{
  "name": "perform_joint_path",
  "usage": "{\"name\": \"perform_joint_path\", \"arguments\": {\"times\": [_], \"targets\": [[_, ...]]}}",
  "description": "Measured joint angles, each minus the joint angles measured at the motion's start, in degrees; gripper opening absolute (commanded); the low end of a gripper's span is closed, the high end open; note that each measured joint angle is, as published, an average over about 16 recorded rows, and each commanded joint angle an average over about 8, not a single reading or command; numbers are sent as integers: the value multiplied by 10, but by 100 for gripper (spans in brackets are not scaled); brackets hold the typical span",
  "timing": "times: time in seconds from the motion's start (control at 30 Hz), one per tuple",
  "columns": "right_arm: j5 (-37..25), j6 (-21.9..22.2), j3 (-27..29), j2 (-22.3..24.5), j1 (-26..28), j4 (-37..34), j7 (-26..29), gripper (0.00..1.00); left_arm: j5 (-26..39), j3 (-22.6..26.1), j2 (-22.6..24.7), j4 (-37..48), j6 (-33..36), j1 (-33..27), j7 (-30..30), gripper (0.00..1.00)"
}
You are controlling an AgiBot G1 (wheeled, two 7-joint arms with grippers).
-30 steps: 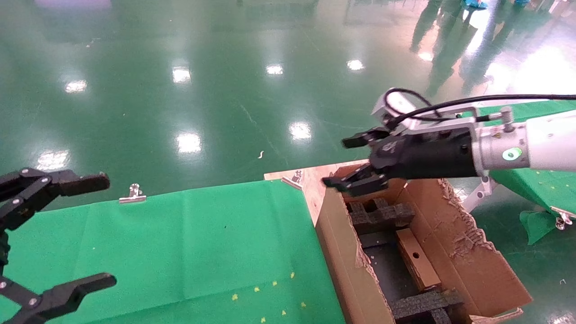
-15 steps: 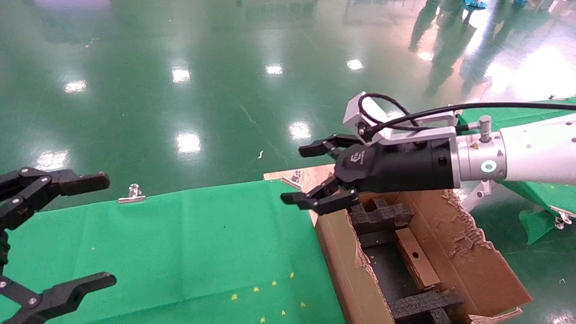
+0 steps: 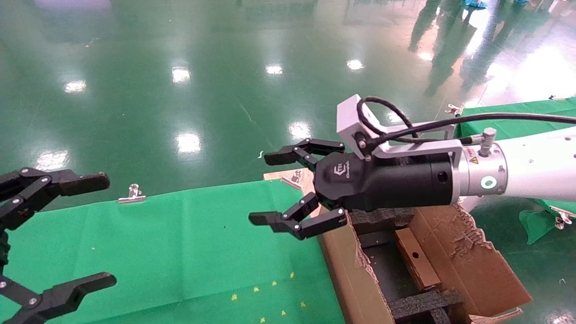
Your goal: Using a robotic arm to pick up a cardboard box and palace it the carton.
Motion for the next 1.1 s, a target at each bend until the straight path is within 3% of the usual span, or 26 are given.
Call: {"name": "perform_joint_path", "arguments": {"times": [0.73, 1.1], "targets": [[13, -117, 284, -35, -187, 50, -28, 100, 0, 0, 0, 0, 0, 0, 0, 100], [16, -138, 335, -42, -221, 59, -34, 100, 0, 0, 0, 0, 0, 0, 0, 100]]}}
